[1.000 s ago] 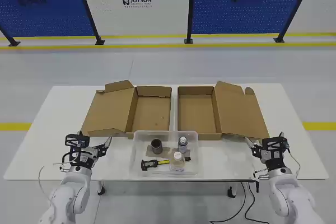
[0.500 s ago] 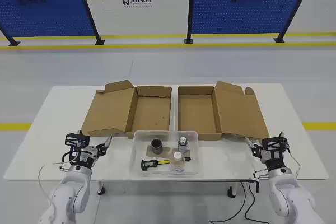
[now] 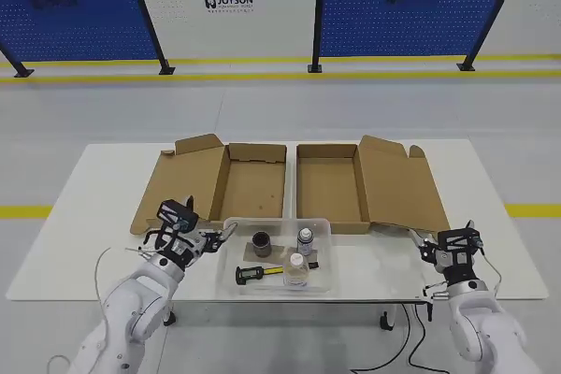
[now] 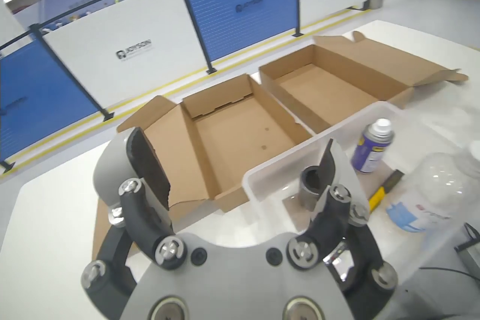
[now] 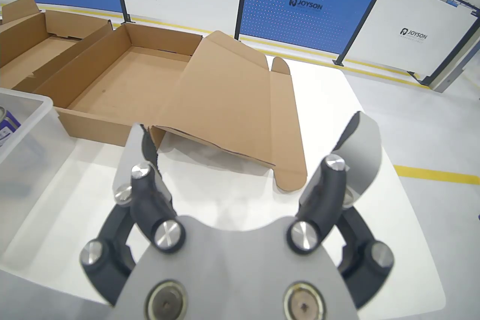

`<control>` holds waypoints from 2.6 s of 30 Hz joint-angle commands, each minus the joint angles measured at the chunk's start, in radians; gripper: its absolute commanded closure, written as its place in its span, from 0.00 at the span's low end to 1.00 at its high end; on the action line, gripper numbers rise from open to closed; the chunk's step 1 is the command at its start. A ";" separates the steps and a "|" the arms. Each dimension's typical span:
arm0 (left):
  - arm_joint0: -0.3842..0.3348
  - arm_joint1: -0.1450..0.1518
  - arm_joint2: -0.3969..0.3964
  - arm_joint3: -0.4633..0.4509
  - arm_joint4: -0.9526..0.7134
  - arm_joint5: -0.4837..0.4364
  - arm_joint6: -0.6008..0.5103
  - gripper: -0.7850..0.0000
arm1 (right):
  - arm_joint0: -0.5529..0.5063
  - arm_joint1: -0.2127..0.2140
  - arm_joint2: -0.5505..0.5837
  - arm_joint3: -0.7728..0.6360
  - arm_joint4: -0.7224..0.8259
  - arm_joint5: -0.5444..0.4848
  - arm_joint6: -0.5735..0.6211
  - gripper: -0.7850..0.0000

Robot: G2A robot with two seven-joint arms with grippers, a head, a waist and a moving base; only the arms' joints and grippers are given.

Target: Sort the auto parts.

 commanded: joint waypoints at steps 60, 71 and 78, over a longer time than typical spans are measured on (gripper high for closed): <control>-0.197 -0.039 0.403 0.231 -0.109 -0.147 -0.129 0.82 | 0.000 0.000 0.000 0.000 0.000 0.000 0.000 0.00; -0.203 -0.038 0.398 0.225 -0.130 -0.153 -0.132 0.00 | 0.000 0.000 0.000 0.000 0.000 0.000 0.000 0.00; -0.214 -0.034 0.376 0.231 -0.140 -0.151 -0.135 0.00 | 0.000 0.000 0.000 0.000 0.000 0.000 0.000 0.00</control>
